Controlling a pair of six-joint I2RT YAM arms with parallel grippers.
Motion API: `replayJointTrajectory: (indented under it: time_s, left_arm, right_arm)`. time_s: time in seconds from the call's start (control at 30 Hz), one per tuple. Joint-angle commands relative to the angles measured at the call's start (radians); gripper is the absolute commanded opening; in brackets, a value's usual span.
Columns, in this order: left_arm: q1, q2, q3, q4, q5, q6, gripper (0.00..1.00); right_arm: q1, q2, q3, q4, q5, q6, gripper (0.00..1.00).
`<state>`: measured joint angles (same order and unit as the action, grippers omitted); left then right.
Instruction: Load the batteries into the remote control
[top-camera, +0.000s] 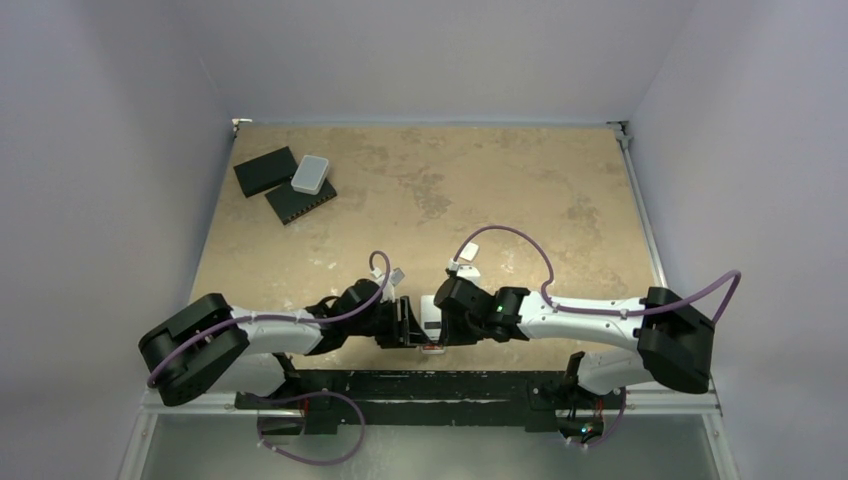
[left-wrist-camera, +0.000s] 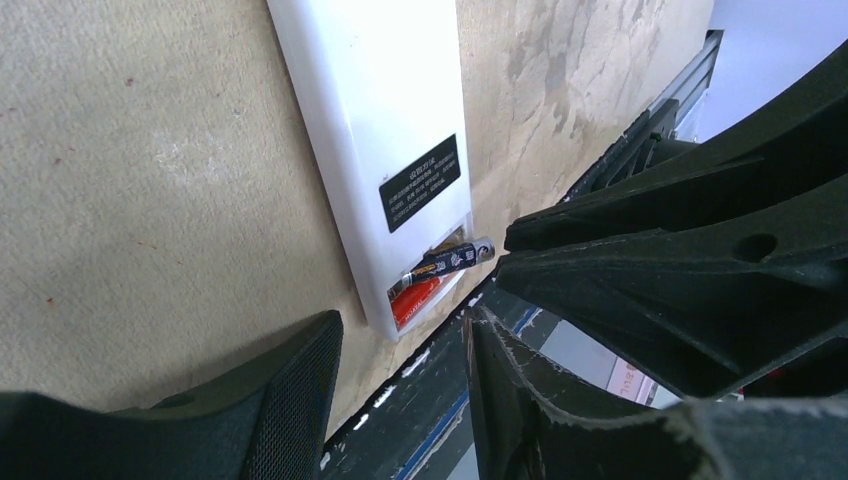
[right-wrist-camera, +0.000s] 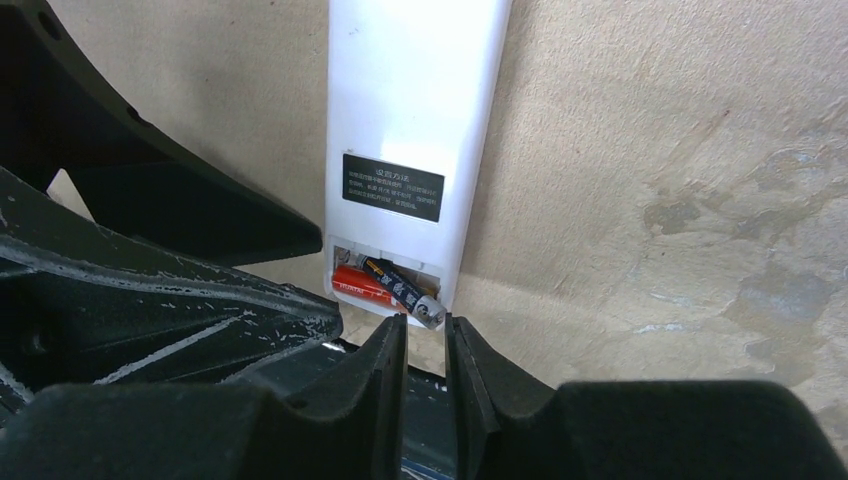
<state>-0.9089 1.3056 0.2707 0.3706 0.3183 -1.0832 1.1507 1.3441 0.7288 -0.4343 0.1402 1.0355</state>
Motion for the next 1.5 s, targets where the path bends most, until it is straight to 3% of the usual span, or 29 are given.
replayJointTrajectory:
  time_s: [0.0,1.47]
  left_arm:
    - [-0.007,0.009,0.004,0.019,-0.013,-0.006,0.48]
    - [-0.012,0.06,0.024,0.09,-0.018,-0.012,0.09]
  right_arm:
    - [-0.005,0.004,-0.003,-0.004,0.021,0.018,0.27]
    - [-0.003,0.071,0.006,0.089,-0.031,0.017,0.16]
